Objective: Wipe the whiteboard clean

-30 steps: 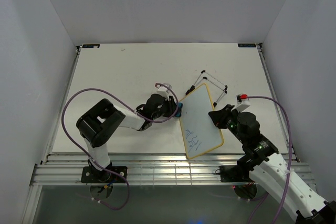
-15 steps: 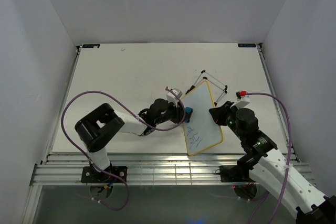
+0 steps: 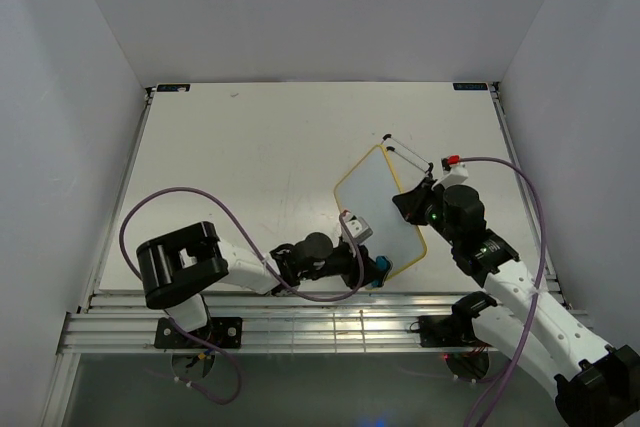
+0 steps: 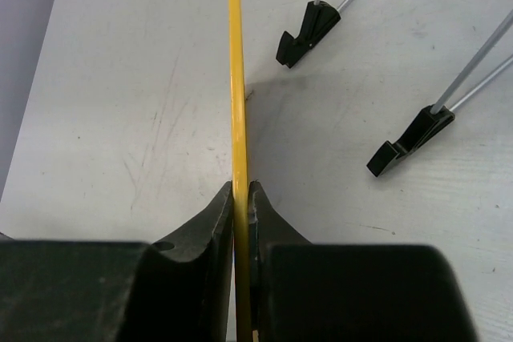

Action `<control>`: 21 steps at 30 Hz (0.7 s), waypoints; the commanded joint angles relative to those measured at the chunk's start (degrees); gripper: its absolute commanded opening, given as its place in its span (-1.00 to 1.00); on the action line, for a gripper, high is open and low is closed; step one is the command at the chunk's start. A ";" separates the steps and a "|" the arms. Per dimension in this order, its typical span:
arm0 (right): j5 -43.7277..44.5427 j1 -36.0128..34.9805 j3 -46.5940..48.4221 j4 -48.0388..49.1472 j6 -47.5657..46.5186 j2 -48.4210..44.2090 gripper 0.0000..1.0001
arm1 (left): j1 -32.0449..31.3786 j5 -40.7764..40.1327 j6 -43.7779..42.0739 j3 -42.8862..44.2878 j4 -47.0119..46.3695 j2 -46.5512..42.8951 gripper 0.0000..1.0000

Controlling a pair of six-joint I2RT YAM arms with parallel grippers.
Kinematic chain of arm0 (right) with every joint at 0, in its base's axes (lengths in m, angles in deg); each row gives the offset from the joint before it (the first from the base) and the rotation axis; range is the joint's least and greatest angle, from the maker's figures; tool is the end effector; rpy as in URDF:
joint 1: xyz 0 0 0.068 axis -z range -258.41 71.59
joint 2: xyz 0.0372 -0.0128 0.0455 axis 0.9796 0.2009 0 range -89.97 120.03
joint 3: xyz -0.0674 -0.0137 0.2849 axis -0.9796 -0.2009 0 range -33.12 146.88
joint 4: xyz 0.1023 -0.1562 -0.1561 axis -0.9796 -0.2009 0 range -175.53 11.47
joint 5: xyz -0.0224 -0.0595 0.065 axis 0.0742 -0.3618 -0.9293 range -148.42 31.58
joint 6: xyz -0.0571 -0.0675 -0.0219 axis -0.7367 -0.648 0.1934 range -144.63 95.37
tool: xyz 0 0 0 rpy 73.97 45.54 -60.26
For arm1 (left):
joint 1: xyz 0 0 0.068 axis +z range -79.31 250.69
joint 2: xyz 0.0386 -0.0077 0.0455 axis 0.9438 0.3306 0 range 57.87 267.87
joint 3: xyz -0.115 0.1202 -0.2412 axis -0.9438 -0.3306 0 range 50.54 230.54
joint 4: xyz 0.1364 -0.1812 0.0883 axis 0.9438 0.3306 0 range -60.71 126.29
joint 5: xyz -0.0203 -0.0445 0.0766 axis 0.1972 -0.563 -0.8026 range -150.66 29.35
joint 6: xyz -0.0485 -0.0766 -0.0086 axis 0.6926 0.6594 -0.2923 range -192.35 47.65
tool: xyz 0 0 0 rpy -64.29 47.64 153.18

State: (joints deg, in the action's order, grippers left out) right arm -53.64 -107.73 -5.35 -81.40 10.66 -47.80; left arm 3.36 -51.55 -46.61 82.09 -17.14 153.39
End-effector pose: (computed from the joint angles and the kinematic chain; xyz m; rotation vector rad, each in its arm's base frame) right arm 0.1695 0.0874 0.2606 0.1596 1.9245 0.6913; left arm 0.1222 -0.3258 0.1740 0.8496 1.8959 -1.2165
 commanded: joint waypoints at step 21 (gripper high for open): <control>-12.86 -0.83 -6.59 3.75 5.58 -2.88 -0.85 | 10.98 -18.95 6.78 -4.30 7.94 -0.70 -1.00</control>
State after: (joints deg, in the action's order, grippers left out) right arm -57.27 -107.29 -10.14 -75.15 13.83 -50.25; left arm 10.71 -67.77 -38.87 78.38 -10.58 151.25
